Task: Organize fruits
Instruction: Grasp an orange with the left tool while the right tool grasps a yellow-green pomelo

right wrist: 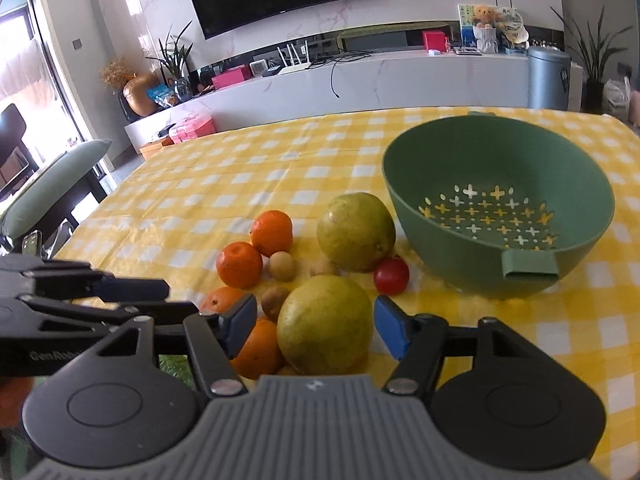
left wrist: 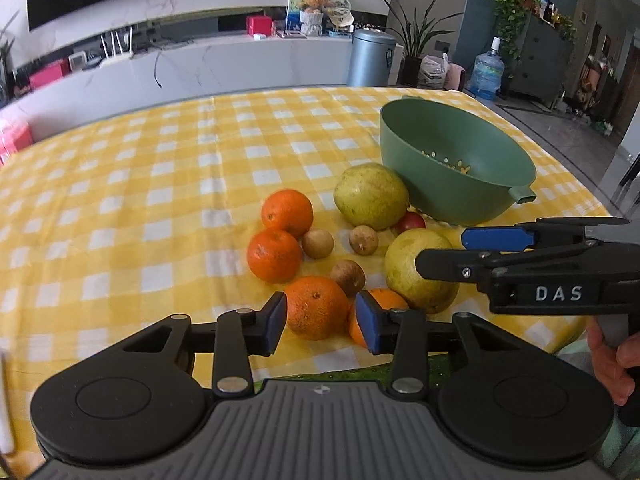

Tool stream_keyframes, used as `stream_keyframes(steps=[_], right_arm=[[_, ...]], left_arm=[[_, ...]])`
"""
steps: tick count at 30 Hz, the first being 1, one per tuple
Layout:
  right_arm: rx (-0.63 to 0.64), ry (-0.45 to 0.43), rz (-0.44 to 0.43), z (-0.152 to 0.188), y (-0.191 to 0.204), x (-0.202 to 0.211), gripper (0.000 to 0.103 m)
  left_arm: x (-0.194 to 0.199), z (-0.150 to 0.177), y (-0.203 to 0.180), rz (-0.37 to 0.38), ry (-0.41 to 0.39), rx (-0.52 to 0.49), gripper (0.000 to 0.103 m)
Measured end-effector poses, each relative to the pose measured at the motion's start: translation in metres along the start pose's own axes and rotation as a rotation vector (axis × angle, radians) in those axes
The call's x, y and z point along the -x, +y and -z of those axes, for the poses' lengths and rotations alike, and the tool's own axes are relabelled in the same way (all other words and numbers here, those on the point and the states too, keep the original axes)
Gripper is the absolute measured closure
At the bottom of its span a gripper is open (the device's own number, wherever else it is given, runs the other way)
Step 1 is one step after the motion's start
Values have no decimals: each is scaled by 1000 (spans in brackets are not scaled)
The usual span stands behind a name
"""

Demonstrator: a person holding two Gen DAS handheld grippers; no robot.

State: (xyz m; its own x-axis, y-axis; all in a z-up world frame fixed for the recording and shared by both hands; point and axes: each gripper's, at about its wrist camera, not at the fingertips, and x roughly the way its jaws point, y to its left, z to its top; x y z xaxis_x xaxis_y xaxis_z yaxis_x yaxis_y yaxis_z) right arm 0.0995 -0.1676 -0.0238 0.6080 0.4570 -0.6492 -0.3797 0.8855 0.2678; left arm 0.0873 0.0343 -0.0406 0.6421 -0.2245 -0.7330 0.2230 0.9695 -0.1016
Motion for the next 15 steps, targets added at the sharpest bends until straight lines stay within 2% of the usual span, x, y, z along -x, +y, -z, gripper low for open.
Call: stream_keyframes(steps=[9,15], right_arm=[[-99,54,-13,2,-15,-23,40],[-186,88,-58,5,-27,-33,40]], left_arm=[[-23,0,21,48,27,127,57],[-33,1,31,78,32,214,48]])
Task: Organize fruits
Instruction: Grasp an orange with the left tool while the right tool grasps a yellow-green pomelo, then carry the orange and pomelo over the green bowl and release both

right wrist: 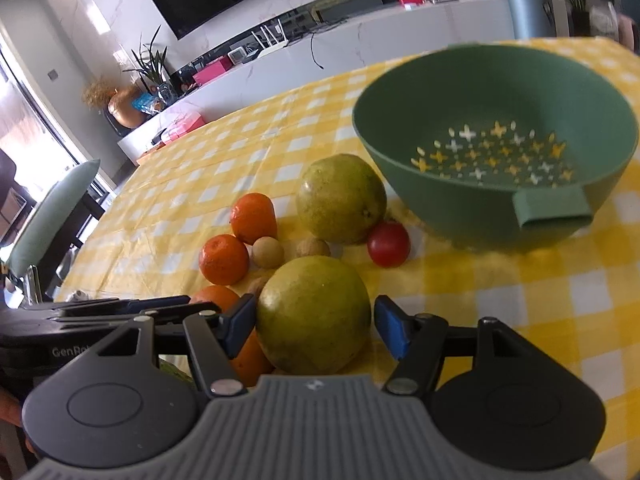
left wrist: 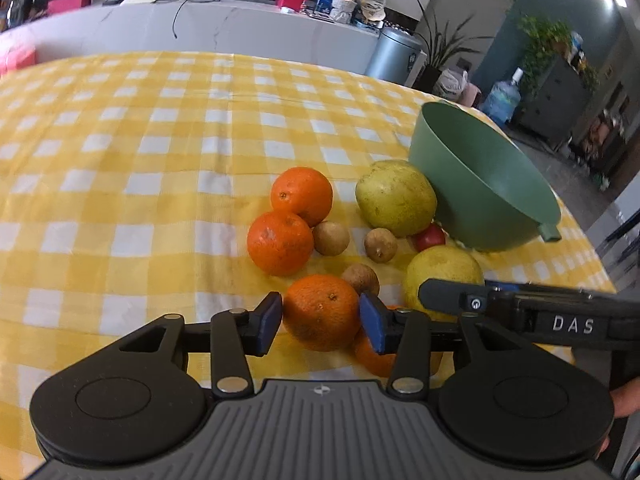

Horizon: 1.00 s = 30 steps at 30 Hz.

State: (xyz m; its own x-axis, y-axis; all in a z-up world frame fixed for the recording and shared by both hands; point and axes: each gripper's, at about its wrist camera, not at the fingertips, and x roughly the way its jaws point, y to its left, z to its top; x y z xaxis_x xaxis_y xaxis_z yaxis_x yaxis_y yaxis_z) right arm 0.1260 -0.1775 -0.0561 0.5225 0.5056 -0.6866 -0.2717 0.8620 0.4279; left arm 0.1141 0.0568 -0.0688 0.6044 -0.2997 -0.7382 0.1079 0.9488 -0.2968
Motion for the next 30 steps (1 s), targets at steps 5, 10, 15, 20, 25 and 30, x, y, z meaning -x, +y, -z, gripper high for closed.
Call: stream_keyframes(steps=[5,10,15,20,25,30], right_arm=[[-19,0,-15,1,-4,-2,42],[-3,-8,-16,1,-2,-2,42],[1,-14,-16,2,-2,-1,42],[20,-48,-20,3,0,4,42],[51,-113,-32,3,5,19,42],[96,-211,-20,0,9,47,42]], left_arm=[[-4,0,4,14,4,31,44],[-9,0,5,16,11,43,45],[-10,2,3,20,-6,31,51],[-5,4,1,-14,-43,14,52],[15,0,-6,-20,-103,11,52],[43,-8,-34,7,-152,-46,52]])
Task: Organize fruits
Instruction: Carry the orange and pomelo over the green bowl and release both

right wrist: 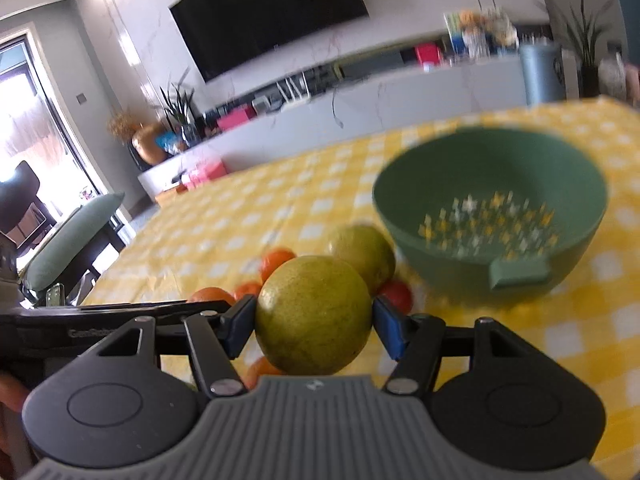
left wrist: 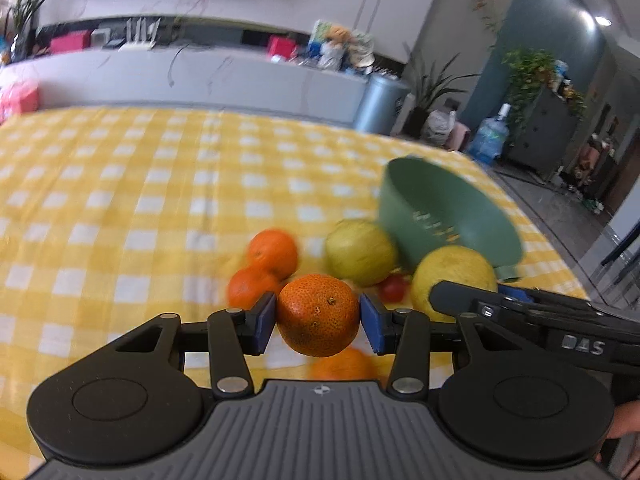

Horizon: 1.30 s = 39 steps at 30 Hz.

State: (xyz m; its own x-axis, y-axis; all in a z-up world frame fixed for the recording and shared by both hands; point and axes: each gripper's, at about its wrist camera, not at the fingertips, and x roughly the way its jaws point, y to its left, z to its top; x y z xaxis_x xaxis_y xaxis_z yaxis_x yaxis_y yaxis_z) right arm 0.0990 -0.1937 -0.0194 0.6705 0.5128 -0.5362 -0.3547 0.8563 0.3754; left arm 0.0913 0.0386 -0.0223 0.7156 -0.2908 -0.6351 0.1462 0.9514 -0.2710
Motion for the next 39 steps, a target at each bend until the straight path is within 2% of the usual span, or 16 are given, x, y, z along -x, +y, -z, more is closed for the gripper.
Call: stream_keyframes(steps=[3,7,11,14,18,23,26,30,34,39], right_arm=[[48,-56,51,-10,1,15,42],[49,-98,108,-29,-9,30,42],[68,-91,150,-47,-23,39,42],[96,-45,171,-59,-38,35,42],[157,22,198,-75,-59,27,42],[222,121,210,-93,-85,12,42],[295,215,222,-99,-97,-4,42],[361,297,194,-105,-106,-24,42],[425,386,182,-106,-111,-49,42],[436,484,163,-99,-117,-73,42]], left_arm=[[5,-9,-21,16,-20,-61,52],[0,-27,-55,12,-35,-206,52],[-19,-47,-88,31,-35,-318,52],[-36,-57,-108,55,-8,-359,52],[-67,-74,-123,104,73,-369,52],[-101,-86,-134,97,153,-447,52],[-118,-89,-143,86,187,-536,52],[-135,-89,-151,75,232,-623,52],[-150,-89,-153,70,276,-668,52],[-169,-85,-149,65,353,-695,52]])
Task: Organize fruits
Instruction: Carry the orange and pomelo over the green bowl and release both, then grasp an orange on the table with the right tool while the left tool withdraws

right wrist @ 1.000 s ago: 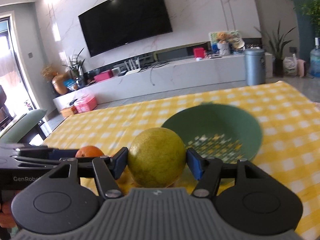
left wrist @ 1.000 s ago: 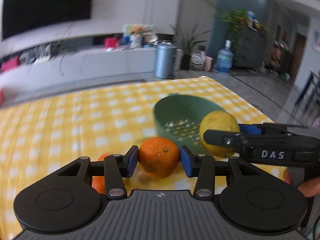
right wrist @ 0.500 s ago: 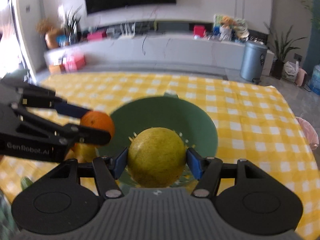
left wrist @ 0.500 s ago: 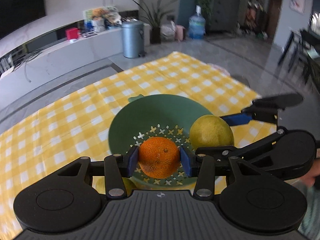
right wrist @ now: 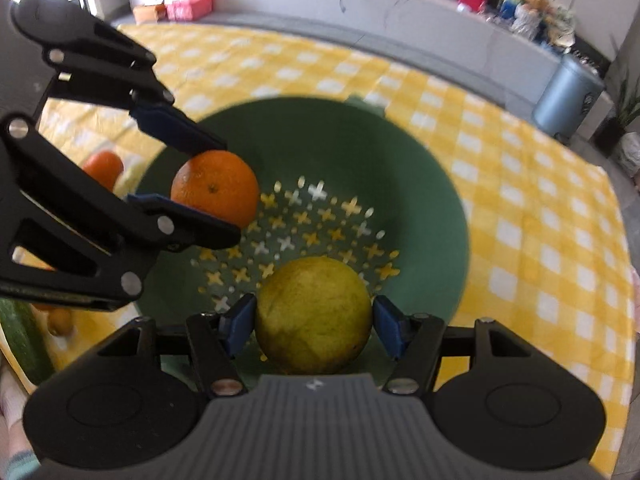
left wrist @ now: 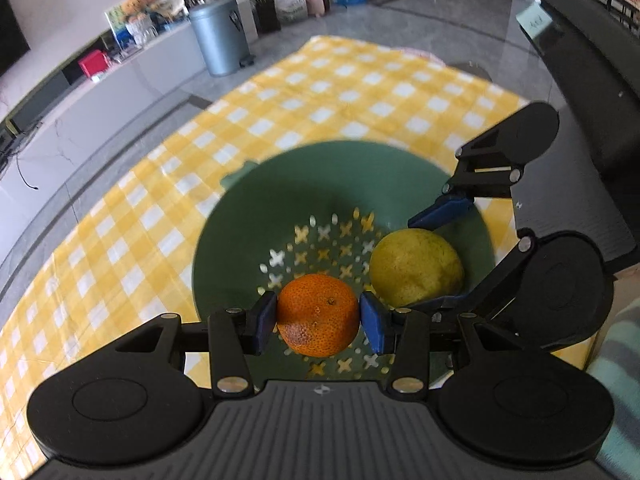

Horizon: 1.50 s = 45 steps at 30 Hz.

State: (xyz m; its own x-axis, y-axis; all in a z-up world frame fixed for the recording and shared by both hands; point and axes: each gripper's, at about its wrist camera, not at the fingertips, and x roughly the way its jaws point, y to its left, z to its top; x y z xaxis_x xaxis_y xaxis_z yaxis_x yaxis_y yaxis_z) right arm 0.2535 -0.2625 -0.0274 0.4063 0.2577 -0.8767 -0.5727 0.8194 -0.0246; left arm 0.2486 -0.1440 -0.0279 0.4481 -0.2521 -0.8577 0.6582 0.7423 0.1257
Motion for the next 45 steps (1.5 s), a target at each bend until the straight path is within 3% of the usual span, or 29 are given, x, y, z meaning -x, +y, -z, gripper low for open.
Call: stream_keyframes(steps=[11,16,22,29,35,39,45], right_arm=[[24,55,-75,-8,4,-9,42],[1,44,-97,-13,0,2,34],[7,48,-60,-11,3,7,34],[-4,20,2,-3,11,24,28],[-90,-96,28,8,16,59,25],[-161,-191,38,21,30,79,25],[-241,-331,47,38,69,100,25]], left_arm=[[-25,6,11,36,102,-20,52],[-30,8,12,31,103,-11,48],[-33,7,6,4,125,-31,42],[-23,7,3,-39,128,11,39],[38,18,2,-49,10,49,38],[77,37,5,-100,-42,108,37],[122,82,14,-172,-124,281,37]])
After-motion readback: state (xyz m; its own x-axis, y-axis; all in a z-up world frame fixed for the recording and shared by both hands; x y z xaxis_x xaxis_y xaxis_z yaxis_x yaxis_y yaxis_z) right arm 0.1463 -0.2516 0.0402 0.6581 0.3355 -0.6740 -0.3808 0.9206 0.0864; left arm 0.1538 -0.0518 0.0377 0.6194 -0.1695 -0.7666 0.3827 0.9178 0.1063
